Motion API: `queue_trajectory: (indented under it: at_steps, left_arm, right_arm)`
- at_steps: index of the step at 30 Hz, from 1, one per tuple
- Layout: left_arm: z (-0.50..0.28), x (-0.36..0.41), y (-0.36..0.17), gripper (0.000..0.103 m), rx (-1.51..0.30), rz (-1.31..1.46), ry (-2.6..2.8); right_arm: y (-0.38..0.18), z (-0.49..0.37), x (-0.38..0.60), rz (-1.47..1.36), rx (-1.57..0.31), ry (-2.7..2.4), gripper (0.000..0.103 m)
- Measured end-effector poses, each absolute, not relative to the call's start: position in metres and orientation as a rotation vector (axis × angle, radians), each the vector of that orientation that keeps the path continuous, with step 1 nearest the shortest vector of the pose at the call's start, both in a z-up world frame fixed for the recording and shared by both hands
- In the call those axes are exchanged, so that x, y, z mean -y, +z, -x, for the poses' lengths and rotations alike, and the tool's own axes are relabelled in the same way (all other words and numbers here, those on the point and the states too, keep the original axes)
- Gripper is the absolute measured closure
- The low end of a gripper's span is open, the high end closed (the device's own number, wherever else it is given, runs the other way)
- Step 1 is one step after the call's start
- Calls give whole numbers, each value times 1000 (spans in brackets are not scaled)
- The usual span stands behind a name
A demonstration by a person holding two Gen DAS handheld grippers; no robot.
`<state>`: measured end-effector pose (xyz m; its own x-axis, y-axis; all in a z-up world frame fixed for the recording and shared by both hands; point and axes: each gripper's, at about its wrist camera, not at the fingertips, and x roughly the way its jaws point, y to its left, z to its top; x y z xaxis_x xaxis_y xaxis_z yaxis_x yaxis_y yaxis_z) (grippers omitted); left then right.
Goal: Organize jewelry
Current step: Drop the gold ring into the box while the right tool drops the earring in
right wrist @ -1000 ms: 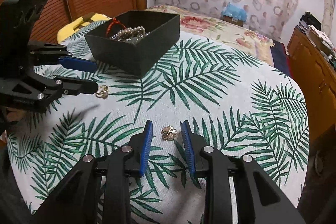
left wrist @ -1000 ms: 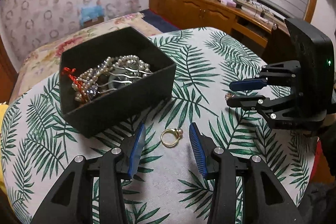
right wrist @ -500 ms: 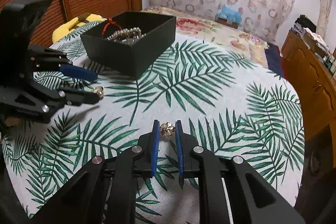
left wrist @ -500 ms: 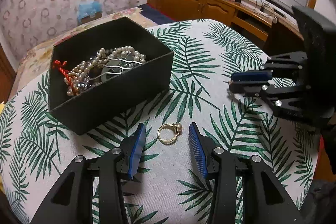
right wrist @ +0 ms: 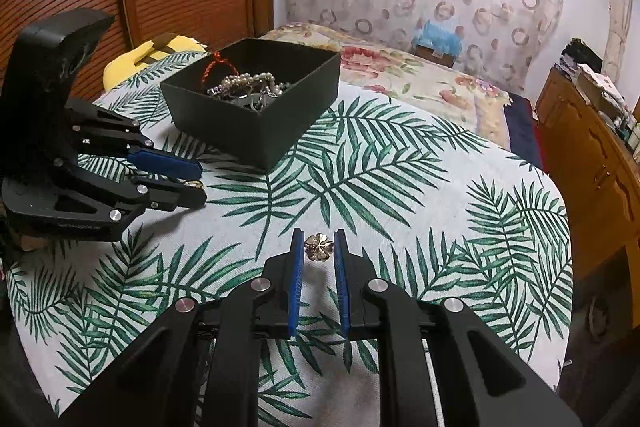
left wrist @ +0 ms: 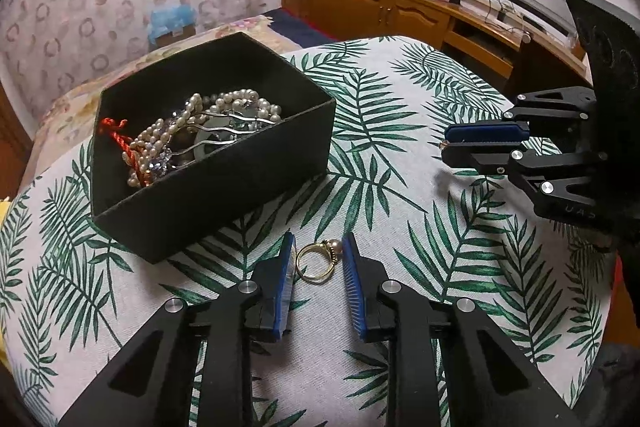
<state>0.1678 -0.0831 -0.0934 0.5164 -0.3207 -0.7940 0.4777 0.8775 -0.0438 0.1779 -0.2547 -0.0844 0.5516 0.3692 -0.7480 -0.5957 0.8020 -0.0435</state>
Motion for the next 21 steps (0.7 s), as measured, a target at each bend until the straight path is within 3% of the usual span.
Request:
queue_trajectory:
  at_steps: [21]
  left_arm:
    - [-172,49,-37,81,-772,-102,-418]
  right_arm:
    - [-35,-212,194,264,-682,720,86]
